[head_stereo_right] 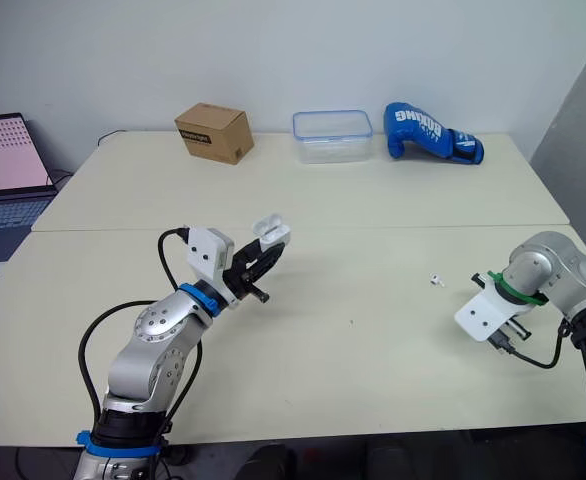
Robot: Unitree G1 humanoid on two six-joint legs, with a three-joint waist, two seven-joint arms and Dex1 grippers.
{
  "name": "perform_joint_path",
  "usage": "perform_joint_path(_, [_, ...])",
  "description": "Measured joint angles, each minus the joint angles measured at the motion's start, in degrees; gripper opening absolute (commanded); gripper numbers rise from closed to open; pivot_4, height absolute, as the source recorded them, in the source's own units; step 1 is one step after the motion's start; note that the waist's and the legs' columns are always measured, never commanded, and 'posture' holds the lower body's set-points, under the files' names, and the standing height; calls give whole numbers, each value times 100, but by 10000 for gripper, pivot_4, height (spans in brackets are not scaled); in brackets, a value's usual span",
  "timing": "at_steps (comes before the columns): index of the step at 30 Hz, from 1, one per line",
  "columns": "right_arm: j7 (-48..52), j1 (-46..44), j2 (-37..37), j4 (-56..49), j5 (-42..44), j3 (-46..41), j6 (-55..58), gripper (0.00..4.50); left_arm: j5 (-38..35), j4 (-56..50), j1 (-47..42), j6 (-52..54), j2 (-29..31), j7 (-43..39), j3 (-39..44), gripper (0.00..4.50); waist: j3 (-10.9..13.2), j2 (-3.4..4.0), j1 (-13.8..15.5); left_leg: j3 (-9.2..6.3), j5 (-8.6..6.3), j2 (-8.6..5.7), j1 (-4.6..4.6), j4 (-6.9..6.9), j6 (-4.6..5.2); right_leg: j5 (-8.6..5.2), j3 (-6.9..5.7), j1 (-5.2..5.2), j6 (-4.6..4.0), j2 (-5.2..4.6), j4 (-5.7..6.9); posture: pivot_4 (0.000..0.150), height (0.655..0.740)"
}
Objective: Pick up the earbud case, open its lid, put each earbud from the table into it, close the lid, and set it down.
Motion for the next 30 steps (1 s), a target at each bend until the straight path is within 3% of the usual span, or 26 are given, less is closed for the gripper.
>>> perform_joint_path(2, [68,204,158,-427,588,-259,963,3827,2,-1,0,-1,-2,-3,-4,7364,0,0,-16,1,0,3,1,0,0,1,2,-2,-2,1,3,1500,7400])
perform_joint_path(5, [-47,315,991,-1762,2216,-928,3989,3827,7,3,-33,-12,-54,-12,-75,7364,0,2,-60,-7,0,8,5,1,0,5,1,-4,-8,7,23,1500,7400])
perform_joint_path(9, [-1585,-112,2312,-2858,3935,-2295,7281,3827,14,51,-138,-46,-166,-19,-229,7364,0,2,7,-27,0,1,-2,8,-1,3,-12,-10,-10,6,51,1500,7400])
perform_joint_path(11, [-2375,-161,2759,-3251,4445,-2866,8117,3827,17,77,-160,-108,-218,-18,-243,7364,-2,-1,91,-36,0,-4,-7,6,-1,3,-21,-9,-10,5,42,1500,7400])
perform_joint_path(15, [-3931,132,3933,-3898,4941,-3456,8930,3827,70,278,-266,-179,-342,-5,-265,7364,-2,-1,129,-23,0,-6,-14,3,0,3,-14,-17,-9,5,39,1500,7400])
perform_joint_path(20, [-5333,253,4978,-4362,5028,-3512,9012,3827,110,386,-548,-277,-546,-2,-389,7364,-2,0,112,-22,0,-2,-13,5,0,2,-13,-23,-9,11,51,1500,7400])
perform_joint_path(30, [-6095,323,5275,-4349,4935,-3157,8781,3827,156,478,-621,-385,-644,0,-457,7364,-2,1,-7,-23,0,2,-10,3,1,2,-13,-23,-9,16,53,1500,7400])
